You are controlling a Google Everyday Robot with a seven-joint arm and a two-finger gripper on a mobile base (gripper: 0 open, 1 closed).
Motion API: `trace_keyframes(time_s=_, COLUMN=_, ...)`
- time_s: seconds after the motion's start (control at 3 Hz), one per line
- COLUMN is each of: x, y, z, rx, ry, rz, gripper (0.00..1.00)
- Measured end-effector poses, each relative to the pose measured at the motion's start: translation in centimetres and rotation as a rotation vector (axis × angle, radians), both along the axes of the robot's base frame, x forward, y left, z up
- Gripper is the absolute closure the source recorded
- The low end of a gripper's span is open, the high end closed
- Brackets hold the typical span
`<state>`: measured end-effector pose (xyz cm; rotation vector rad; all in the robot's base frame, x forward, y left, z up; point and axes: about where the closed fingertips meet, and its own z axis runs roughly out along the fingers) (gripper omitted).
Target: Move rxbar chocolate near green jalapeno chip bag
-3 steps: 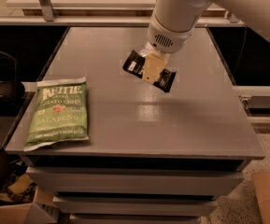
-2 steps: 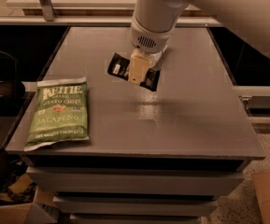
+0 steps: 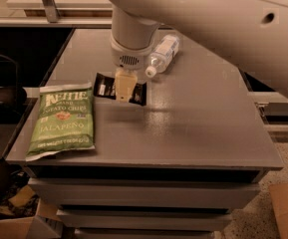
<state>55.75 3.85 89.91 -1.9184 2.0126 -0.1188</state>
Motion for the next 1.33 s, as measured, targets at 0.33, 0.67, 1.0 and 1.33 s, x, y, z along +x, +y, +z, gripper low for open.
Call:
trace_keyframes(time_s=0.33, x=-0.4, y=1.5, z=-2.0, rx=-0.016, ry=0.021, rz=0.051, gripper=1.0)
trace_keyframes(time_s=0.67, x=-0.9, y=2.5, z=-3.2, rx=-0.027, ry=0.034, rz=0.09, gripper=1.0)
trace_keyframes(time_s=1.0, x=-1.7, y=3.0, z=-3.6, rx=-0.03, ry=0.035, rz=0.148, gripper=1.0)
trace_keyframes(time_s=1.33, x=-2.5, y=3.1, z=-3.9, rx=-0.042, ry=0.028, rz=0.217, gripper=1.0)
